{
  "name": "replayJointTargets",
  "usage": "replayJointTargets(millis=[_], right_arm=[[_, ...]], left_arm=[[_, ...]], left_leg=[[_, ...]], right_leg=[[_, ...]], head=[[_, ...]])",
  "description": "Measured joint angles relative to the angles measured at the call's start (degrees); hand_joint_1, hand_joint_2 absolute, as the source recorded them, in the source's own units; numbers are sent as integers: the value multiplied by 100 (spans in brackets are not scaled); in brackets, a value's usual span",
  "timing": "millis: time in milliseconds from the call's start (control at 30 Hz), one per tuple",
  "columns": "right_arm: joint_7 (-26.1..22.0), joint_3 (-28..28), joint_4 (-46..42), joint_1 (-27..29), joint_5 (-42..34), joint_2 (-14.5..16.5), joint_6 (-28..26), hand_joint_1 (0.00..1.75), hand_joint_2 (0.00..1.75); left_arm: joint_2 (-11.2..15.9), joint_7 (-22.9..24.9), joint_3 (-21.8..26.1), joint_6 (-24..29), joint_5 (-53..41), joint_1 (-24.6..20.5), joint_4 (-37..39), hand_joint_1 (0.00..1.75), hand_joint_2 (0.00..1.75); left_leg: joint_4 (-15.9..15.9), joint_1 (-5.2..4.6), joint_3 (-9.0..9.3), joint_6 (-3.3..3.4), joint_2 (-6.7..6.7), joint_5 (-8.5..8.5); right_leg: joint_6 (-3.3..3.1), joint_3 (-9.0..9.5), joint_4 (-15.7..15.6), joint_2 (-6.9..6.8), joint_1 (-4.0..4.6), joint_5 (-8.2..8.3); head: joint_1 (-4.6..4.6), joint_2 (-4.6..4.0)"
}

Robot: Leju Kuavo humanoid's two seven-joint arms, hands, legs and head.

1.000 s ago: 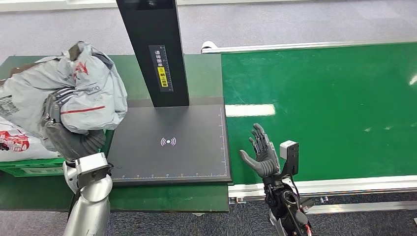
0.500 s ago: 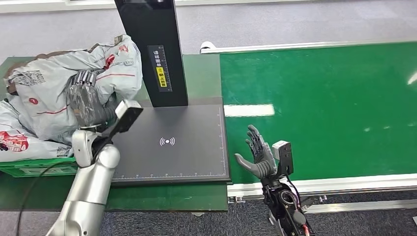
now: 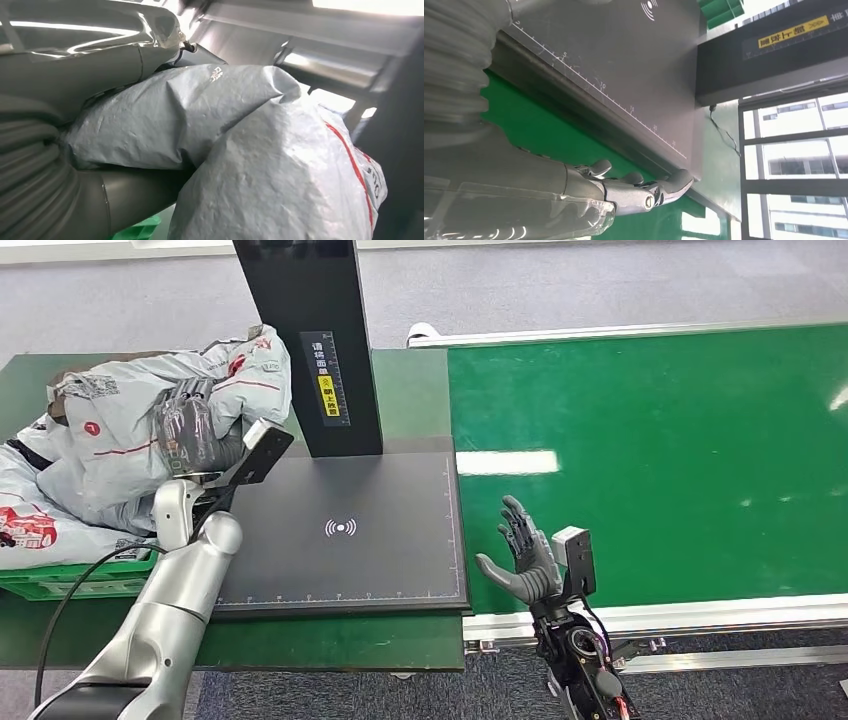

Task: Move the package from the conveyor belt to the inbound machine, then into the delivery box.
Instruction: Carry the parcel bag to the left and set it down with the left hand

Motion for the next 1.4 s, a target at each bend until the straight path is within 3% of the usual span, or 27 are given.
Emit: replayJointTargets(millis=[267, 433, 633, 667, 767, 800, 833, 967, 1067, 1133, 1233, 1333, 1400], right_arm=[[1, 0, 41, -32, 58, 1, 109, 0, 175], [66, -2, 42, -31, 95, 4, 128, 0, 175], [144, -2, 42, -36, 102, 29, 202, 0, 175], [155, -2, 42, -38, 105, 34, 209, 0, 175], [176, -2, 42, -52, 114, 48, 214, 0, 175], [178, -2, 42, -58, 115, 50, 214, 0, 175], [178, -2, 42, -64, 115, 52, 216, 0, 175], [178, -2, 43, -93, 115, 58, 247, 0, 175], [178, -2, 44, -110, 121, 66, 263, 0, 175], [176, -2, 44, -111, 120, 68, 264, 0, 175], [172, -2, 44, -113, 91, 70, 263, 0, 175], [150, -2, 53, -126, 57, 79, 244, 0, 175], [130, -2, 65, -131, 46, 82, 228, 0, 175]], left_arm=[[505, 1041, 309, -89, 234, -636, 997, 175, 175], [794, 1710, 516, -78, -102, -842, 1539, 175, 175], [981, 2043, 668, -212, -251, -880, 1945, 168, 175], [1002, 2066, 692, -228, -271, -881, 1989, 152, 175], [1049, 2124, 749, -233, -388, -885, 2080, 36, 175], [1056, 2139, 764, -228, -443, -887, 2101, 8, 175], [1061, 2150, 774, -225, -499, -888, 2120, 0, 175], [1058, 2053, 787, -229, -654, -888, 2169, 0, 175], [1033, 1702, 870, -35, -604, -872, 2136, 0, 175], [988, 1213, 1006, 114, -533, -813, 1975, 0, 175], [747, -357, 1573, 163, -460, -637, 1307, 0, 175], [339, -2160, 2543, 167, -187, -559, 522, 0, 175], [121, -2578, 3039, 166, -20, -545, 135, 0, 175]], left_leg=[[0, 6, 0, -2, 5, 2], [0, 6, -2, -2, 6, 1], [0, 6, -3, -2, 5, 1], [0, 6, -3, -2, 5, 1], [0, 6, -3, -2, 4, 2], [0, 6, -3, -2, 3, 2], [0, 6, -3, -2, 3, 2], [0, 6, -3, -2, 4, 2], [0, 6, -3, -2, 4, 1], [0, 6, -3, -2, 4, 1], [1, 6, -4, -2, 5, 1], [1, 4, -6, -1, 14, 0], [1, 4, -5, -1, 19, 0]], right_leg=[[-1, -1, 2, 5, 8, 0], [-1, -3, 2, 6, 8, -1], [-1, -3, 2, 5, 7, 0], [-1, -3, 2, 5, 7, 0], [-1, -3, 2, 5, 8, 0], [-1, -3, 2, 5, 8, 0], [-1, -3, 2, 5, 8, 0], [-1, -4, 2, 5, 8, 0], [-1, -4, 2, 5, 7, 0], [-1, -5, 2, 5, 7, 0], [-1, -7, 1, 6, 7, 0], [-1, -7, 1, 13, 6, 0], [-1, -8, 1, 18, 6, 1]], head=[[-1, 1], [-1, 0], [0, 1], [-1, 1], [-1, 1], [-1, 1], [-1, 1], [1, -1], [1, 0], [0, 0], [1, 0], [1, 1], [-1, 0]])
